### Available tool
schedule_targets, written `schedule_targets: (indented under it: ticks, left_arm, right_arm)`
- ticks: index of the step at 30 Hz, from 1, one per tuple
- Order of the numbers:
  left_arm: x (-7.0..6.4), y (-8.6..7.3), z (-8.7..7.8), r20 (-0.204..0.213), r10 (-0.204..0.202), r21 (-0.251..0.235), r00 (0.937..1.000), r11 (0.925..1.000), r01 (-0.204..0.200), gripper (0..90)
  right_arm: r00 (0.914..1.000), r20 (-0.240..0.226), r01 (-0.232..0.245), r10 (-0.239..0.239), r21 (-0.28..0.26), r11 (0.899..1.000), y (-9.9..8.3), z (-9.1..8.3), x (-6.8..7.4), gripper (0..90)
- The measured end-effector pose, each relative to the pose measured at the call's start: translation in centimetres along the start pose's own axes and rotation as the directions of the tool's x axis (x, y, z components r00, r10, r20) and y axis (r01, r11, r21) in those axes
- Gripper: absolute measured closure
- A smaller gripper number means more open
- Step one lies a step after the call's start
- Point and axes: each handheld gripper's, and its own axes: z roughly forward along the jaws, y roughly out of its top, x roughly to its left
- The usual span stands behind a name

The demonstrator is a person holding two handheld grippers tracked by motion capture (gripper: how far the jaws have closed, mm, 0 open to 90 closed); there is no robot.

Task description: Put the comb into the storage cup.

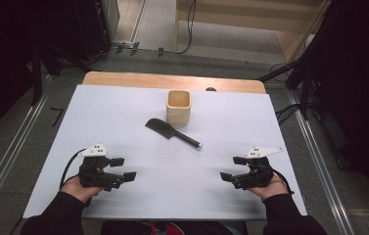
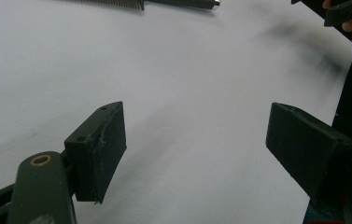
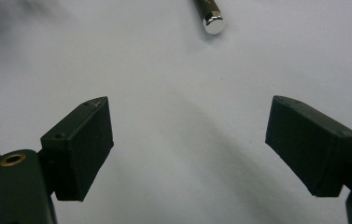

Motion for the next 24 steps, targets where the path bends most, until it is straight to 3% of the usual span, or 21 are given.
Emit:
schedule_targets:
  ticks: [14,24]
  left_arm:
    - [0.04,0.03,0.03,-0.001,-0.001,-0.001,1.0000,1.0000,0.001,20.6]
    - [0.13,0.06,0.02,-0.006,0.002,0.000,1.0000,1.0000,-0.002,20.6]
  right_arm:
    - [0.9990,0.015,0.042,-0.043,0.013,0.999,0.20,0.22,0.33,13.3]
    - [0.9992,0.004,0.040,-0.040,0.005,0.999,0.30,0.15,0.34,13.3]
